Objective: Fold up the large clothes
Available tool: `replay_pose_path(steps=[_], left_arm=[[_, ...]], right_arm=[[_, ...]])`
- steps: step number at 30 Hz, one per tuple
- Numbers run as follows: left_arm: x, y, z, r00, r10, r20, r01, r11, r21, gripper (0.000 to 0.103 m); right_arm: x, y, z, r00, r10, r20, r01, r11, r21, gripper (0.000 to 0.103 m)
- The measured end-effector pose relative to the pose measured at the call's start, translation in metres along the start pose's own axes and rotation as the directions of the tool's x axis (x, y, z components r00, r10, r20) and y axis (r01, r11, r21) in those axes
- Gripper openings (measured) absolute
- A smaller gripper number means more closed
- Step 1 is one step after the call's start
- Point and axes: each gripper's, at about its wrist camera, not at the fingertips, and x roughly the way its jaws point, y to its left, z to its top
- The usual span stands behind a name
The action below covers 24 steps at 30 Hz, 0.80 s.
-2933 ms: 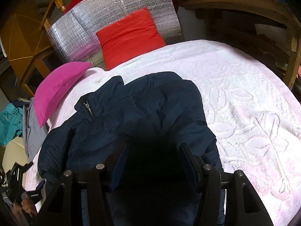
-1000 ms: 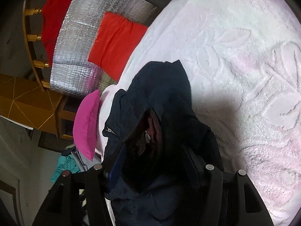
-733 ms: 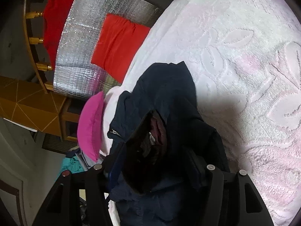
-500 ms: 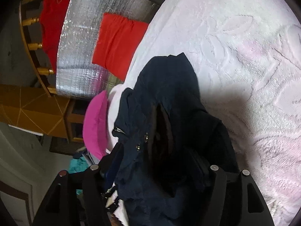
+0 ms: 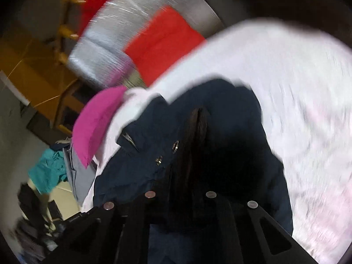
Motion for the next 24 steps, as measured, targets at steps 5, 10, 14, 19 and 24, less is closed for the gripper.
replay_pose_path(steps=[5, 10, 14, 19, 24], left_arm=[[0.008, -0.004, -0.004, 0.999, 0.043, -0.031, -0.042, 0.998, 0.042, 0.020], [0.001, 0.004, 0.000, 0.999, 0.006, -0.051, -0.007, 1.000, -0.009, 0.025], [-0.012, 0.007, 0.003, 1.000, 0.023, -0.013, -0.023, 1.000, -0.018, 0.042], [-0.007, 0.009, 0.005, 0.998, 0.054, -0.012, -0.054, 0.998, -0.009, 0.058], [0.011, 0.004, 0.000, 0.992, 0.111, -0.055, -0.109, 0.993, 0.039, 0.058]], right_arm=[[0.024, -0.002, 0.003, 0.987, -0.157, 0.015, 0.158, 0.984, -0.079, 0.018], [0.027, -0.025, 0.012, 0.986, -0.146, -0.075, 0.149, 0.988, 0.043, 0.024], [-0.006, -0.033, 0.025, 0.989, -0.147, 0.036, 0.144, 0.987, 0.070, 0.080], [0.001, -0.061, 0.031, 0.991, -0.129, -0.020, 0.131, 0.980, 0.151, 0.080], [0.034, -0.054, 0.016, 0.979, -0.140, -0.148, 0.152, 0.986, 0.073, 0.072]])
